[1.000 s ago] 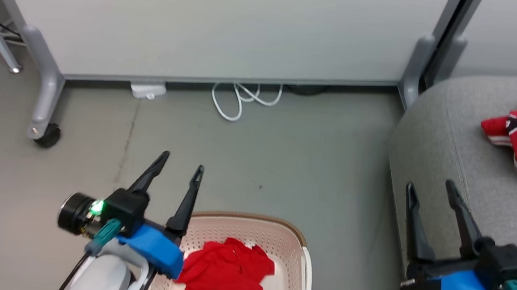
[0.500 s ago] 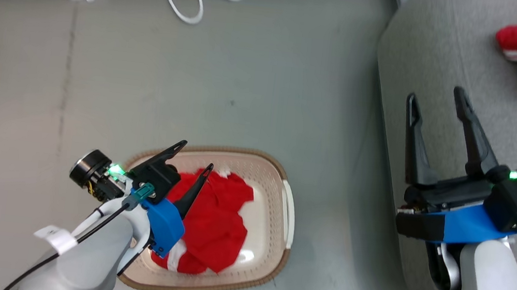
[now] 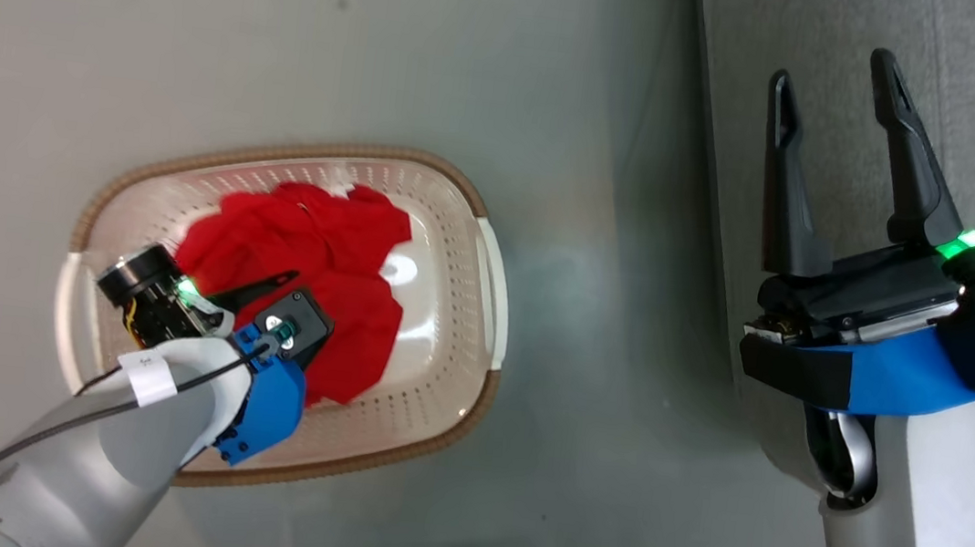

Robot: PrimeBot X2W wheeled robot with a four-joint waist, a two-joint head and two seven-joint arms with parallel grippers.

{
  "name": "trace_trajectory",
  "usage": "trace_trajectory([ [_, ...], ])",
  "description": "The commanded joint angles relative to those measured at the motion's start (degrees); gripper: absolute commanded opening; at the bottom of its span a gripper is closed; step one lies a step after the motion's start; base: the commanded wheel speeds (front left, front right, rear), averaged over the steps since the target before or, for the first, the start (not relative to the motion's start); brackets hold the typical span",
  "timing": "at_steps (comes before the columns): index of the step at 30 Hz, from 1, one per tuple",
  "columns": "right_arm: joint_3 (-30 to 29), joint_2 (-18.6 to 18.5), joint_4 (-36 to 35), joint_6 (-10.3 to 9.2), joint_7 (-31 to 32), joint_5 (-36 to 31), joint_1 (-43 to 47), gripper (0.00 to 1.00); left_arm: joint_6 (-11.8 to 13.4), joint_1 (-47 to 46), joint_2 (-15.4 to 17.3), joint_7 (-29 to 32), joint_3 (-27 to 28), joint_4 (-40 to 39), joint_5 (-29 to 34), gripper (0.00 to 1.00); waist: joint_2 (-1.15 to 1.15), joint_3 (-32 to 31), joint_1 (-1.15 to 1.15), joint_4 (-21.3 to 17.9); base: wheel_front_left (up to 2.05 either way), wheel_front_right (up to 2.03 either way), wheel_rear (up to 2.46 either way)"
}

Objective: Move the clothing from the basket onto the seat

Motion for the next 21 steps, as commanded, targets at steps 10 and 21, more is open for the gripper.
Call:
trace_trajectory([
  [10, 0.4, 0.1, -3.6, 0.03, 0.0, 0.1, -2.7, 1.00, 0.0, -5.2, 1.4, 3.5, -2.5, 3.1, -0.7, 1.00, 0.00, 11.4, -0.02, -3.7, 0.00, 0.00, 0.00],
  [21, -0.2, 0.1, -8.4, 0.02, 0.0, -0.1, -1.7, 1.00, 0.0, -9.2, 2.7, 11.3, -2.6, 6.1, 2.6, 1.00, 0.00, 18.6, -0.02, -5.5, 0.00, 0.00, 0.00],
])
